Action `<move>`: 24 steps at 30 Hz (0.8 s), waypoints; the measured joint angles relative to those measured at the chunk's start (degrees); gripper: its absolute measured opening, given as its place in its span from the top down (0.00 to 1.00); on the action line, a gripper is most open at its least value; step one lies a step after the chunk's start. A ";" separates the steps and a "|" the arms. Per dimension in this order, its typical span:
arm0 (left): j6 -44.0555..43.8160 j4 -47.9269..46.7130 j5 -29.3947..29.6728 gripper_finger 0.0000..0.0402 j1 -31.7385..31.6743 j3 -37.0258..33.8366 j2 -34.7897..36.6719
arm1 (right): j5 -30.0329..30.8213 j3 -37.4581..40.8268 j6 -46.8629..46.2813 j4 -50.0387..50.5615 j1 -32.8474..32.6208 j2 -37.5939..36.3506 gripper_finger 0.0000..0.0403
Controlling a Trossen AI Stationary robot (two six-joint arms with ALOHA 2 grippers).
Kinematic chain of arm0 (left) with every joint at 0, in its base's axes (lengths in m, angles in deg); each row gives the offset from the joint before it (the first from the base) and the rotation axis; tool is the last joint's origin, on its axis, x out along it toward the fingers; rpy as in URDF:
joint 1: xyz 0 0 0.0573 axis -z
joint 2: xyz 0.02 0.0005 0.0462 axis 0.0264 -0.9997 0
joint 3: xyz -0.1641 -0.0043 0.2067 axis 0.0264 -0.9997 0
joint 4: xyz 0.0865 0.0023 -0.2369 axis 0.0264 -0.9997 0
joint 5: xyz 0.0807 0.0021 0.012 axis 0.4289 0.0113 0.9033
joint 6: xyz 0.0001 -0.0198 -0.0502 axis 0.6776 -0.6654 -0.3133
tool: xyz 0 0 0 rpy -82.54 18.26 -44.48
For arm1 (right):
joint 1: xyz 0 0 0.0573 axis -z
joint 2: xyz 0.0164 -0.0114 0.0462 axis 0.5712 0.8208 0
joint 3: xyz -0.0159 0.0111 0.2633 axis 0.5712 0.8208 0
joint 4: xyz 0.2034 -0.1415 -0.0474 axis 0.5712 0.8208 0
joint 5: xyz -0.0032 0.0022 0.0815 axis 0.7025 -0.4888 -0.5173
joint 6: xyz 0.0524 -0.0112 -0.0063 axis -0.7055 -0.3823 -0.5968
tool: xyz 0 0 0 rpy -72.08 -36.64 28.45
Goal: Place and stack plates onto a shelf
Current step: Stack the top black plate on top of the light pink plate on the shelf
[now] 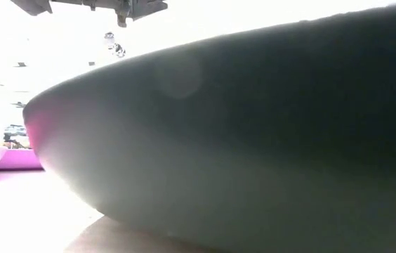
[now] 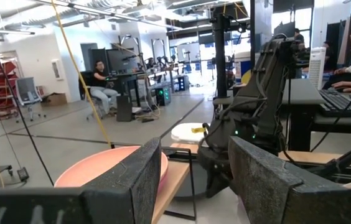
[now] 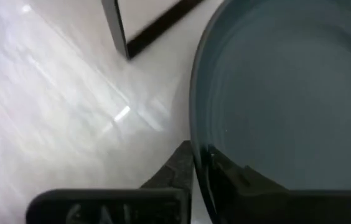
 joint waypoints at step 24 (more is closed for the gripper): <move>-1.52 -0.39 0.00 0.52 0.00 -0.02 0.00 | 1.56 -0.45 6.94 -15.61 -0.03 -28.65 1.00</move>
